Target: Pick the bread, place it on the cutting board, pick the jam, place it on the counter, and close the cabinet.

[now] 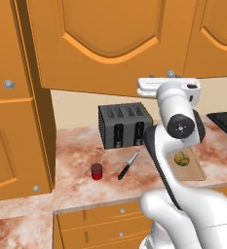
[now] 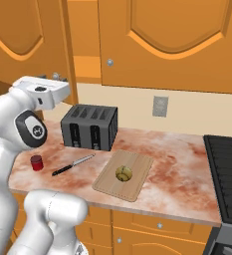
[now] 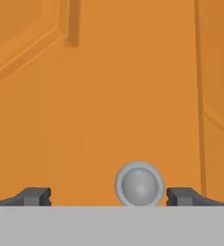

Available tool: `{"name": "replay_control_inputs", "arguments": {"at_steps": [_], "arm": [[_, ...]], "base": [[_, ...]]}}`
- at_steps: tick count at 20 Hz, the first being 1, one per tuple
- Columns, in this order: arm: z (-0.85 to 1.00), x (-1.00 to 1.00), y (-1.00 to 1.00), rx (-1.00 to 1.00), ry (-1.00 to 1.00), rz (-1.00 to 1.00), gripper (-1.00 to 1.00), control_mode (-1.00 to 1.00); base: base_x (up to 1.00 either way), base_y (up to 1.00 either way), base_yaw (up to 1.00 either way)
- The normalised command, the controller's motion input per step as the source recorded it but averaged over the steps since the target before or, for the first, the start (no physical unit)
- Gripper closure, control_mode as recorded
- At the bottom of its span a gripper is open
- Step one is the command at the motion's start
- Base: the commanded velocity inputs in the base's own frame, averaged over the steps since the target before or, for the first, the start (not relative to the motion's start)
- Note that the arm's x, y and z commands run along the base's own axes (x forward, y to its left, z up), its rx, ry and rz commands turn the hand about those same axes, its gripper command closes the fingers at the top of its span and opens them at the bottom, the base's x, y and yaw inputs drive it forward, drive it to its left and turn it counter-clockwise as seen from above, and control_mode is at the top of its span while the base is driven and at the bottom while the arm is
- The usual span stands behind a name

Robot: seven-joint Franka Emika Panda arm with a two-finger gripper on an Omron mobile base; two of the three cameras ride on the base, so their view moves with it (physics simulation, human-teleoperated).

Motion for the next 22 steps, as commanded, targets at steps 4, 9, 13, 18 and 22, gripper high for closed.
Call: {"name": "replay_control_inputs", "arguments": {"at_steps": [4, 9, 13, 18, 22], "arm": [[-0.03, 0.21, -0.09, 0.00, 0.00, 0.08, -1.00, -1.00], [-0.02, 0.22, -0.01, 0.00, 0.00, 0.06, -1.00, -1.00], [-0.04, 0.33, 0.00, 0.00, 0.00, 0.04, -1.00, -1.00], [-0.01, 0.34, -0.02, 0.00, 0.00, 0.04, -1.00, -1.00], [-0.03, 0.29, 0.00, 0.00, 0.00, 0.05, -1.00, -1.00]], "base": [[0.00, 0.00, 0.00], [0.00, 0.00, 0.00], [0.00, 0.00, 0.00], [0.00, 0.00, 0.00], [0.00, 0.00, 0.00]]}}
